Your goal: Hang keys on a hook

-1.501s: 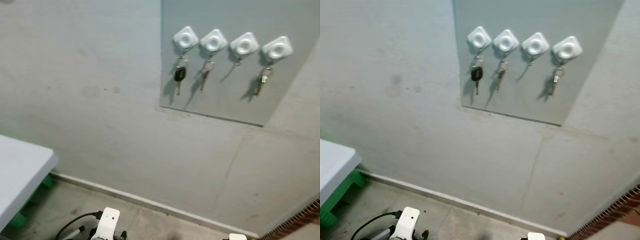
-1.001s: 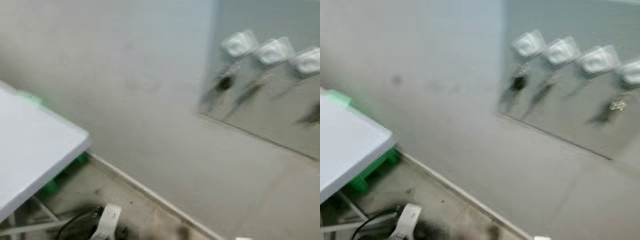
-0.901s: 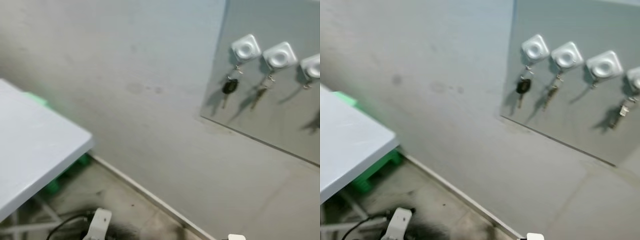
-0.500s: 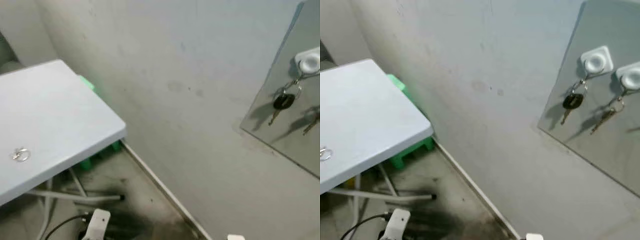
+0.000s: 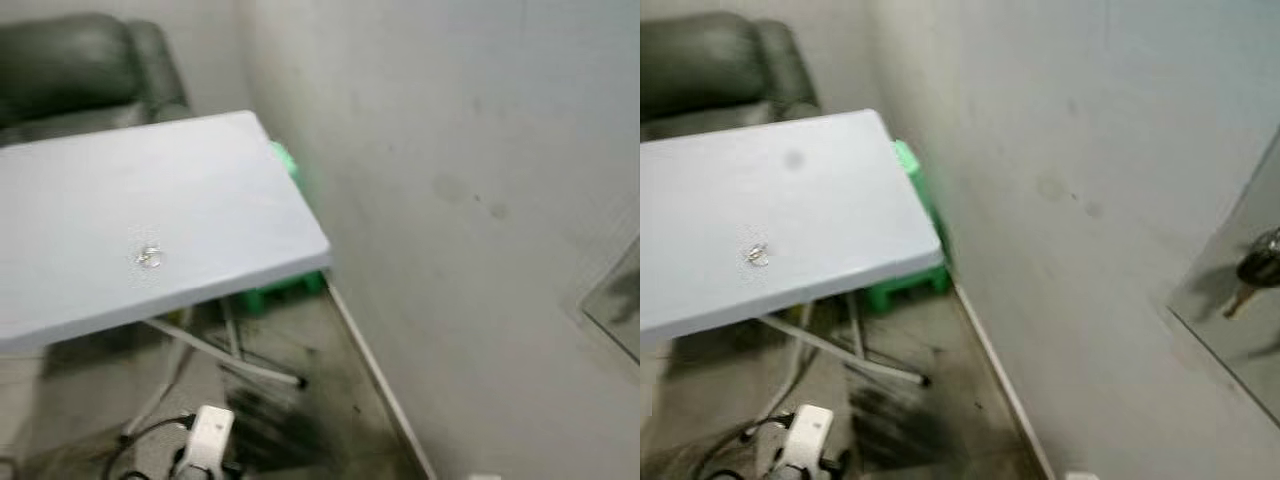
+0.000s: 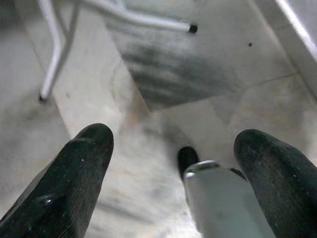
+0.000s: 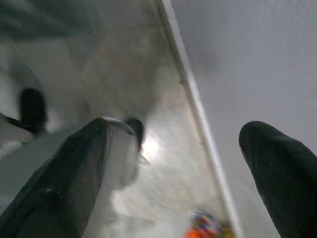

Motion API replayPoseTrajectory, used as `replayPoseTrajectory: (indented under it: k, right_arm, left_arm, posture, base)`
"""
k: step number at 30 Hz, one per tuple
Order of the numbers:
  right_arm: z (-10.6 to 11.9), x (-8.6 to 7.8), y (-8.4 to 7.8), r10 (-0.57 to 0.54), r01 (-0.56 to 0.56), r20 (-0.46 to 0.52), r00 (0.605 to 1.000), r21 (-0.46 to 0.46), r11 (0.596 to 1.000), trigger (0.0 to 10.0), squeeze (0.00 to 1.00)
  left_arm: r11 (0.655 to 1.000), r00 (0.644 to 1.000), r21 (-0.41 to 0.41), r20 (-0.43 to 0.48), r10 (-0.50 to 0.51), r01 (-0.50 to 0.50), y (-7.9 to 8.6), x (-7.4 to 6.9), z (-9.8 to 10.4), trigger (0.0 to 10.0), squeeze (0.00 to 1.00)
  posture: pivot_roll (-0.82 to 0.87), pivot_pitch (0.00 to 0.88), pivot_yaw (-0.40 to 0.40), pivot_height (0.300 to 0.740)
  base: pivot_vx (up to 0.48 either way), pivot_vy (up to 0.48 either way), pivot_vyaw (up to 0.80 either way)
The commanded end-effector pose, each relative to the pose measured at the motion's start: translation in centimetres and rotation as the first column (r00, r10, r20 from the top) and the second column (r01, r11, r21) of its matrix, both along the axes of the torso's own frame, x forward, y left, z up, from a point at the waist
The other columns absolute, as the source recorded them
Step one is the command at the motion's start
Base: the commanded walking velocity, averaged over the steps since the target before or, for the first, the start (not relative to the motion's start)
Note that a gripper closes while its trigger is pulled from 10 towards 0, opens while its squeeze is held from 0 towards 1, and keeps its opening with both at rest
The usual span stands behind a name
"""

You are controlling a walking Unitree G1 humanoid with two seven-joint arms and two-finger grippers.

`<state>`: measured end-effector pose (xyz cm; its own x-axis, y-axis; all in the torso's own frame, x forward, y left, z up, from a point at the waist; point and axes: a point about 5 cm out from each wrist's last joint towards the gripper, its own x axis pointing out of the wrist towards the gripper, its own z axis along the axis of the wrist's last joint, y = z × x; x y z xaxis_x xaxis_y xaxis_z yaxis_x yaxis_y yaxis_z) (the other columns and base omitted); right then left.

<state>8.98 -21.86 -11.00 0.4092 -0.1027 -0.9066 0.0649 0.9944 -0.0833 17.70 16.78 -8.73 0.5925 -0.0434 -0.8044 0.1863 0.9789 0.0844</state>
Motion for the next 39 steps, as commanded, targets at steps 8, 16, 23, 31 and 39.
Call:
replayPoseTrajectory:
  k: [8, 16, 23, 31, 39]
  right_arm:
    - [-0.5, -1.2, 1.2, 0.011, -0.009, -0.053, 0.999, 0.037, 0.999, 10.0, 0.0]
    - [-0.5, -1.2, 1.2, 0.0, 0.002, -0.051, 0.999, 0.044, 0.999, 10.0, 0.0]
    - [-0.6, -1.5, 1.6, -0.032, 0.035, -0.053, 0.998, 0.061, 0.997, 10.0, 0.0]
    - [-0.6, -2.0, 1.2, -0.041, 0.045, -0.062, 0.997, 0.058, 0.997, 10.0, 0.0]
    - [-0.6, -2.7, 0.5, -0.056, 0.06, -0.072, 0.996, 0.052, 0.997, 10.0, 0.0]
  left_arm:
    - [0.999, 0.999, 0.036, -0.016, 0.039, -0.038, 1.5, -0.5, -0.1, 10.0, 0.0]
    - [0.998, 0.999, 0.04, -0.016, 0.047, -0.047, 1.6, -0.5, -0.1, 10.0, 0.0]
    - [0.998, 0.998, 0.043, -0.018, 0.056, -0.056, 1.9, -0.7, -0.2, 10.0, 0.0]
    - [0.997, 0.997, 0.038, -0.021, 0.071, -0.07, 1.9, -0.8, -0.2, 10.0, 0.0]
    - [0.997, 0.997, 0.03, -0.026, 0.076, -0.075, 1.8, -0.9, -0.3, 10.0, 0.0]
  posture:
    - [-0.07, 0.0, 0.013, 0.74]
    - [-0.07, 0.0, 0.014, 0.74]
    - [-0.06, 0.0, 0.017, 0.74]
    - [-0.07, 0.0, 0.015, 0.74]
    - [-0.07, 0.0, 0.014, 0.74]
  base:
    - [0.0, 0.0, 0.8]
    - [0.0, 0.0, 0.8]
    - [0.0, 0.0, 0.0]
    - [0.0, 0.0, 0.0]
    - [0.0, 0.254, 0.0]
